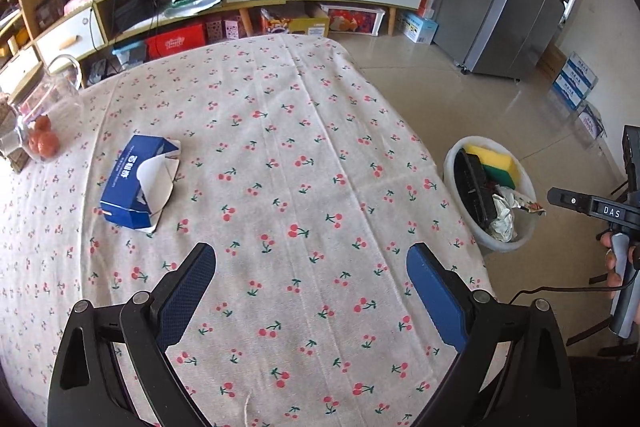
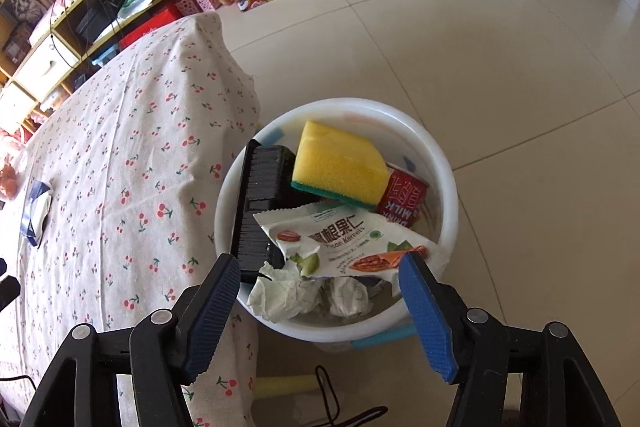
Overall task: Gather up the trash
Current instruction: 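Grasp the blue biscuit box with the left tool, then carry the blue biscuit box with the left tool into the bucket and release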
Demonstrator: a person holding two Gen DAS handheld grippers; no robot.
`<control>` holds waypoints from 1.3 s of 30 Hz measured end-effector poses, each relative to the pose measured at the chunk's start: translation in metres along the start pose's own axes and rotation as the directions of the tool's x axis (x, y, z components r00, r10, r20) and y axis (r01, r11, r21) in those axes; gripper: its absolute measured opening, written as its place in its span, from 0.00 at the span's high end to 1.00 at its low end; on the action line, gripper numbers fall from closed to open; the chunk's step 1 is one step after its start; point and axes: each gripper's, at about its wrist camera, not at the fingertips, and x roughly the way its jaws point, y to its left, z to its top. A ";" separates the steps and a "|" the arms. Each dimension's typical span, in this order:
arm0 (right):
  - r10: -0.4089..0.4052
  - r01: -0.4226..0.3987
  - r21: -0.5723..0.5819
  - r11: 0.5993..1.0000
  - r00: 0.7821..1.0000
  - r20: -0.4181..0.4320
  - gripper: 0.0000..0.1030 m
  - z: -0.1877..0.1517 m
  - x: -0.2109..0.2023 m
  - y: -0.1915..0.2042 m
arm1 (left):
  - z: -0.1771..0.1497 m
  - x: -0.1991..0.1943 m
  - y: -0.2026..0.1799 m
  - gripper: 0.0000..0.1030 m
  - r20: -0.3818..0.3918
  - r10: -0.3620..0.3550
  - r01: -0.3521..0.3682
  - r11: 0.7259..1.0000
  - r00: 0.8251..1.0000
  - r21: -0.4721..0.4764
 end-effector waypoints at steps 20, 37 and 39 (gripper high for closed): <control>0.049 -0.053 -0.089 0.995 0.998 -0.043 0.25 -0.006 0.001 0.067 | 0.020 0.024 0.137 0.05 -0.060 0.182 -0.189 0.971 0.981 -0.149; 0.020 -0.022 -0.056 0.998 0.999 -0.041 0.25 -0.002 -0.003 0.047 | 0.037 0.096 0.172 0.45 -0.103 0.164 -0.183 0.958 0.981 -0.220; 0.017 -0.018 -0.044 0.999 0.999 -0.030 0.25 -0.003 -0.009 0.040 | 0.041 0.088 0.156 0.45 -0.080 0.162 -0.175 0.964 0.984 -0.202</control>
